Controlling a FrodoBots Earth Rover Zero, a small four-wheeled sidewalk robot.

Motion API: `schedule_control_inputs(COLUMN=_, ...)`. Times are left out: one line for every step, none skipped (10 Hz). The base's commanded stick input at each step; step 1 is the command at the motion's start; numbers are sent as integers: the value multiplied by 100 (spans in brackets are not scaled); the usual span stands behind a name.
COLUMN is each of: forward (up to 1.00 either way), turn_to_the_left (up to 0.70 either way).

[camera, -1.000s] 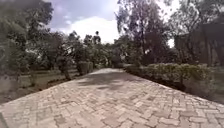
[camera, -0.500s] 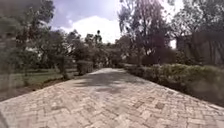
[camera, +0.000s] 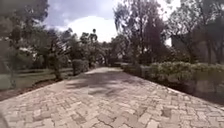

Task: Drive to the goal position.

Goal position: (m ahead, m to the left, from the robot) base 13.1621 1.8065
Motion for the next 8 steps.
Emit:
schedule_control_inputs(forward=70, turn_to_the_left=0)
schedule_control_inputs(forward=70, turn_to_the_left=-18)
schedule_control_inputs(forward=70, turn_to_the_left=-32)
schedule_control_inputs(forward=70, turn_to_the_left=-20)
schedule_control_inputs(forward=70, turn_to_the_left=-1)
schedule_control_inputs(forward=70, turn_to_the_left=0)
schedule_control_inputs(forward=70, turn_to_the_left=0)
schedule_control_inputs(forward=70, turn_to_the_left=0)
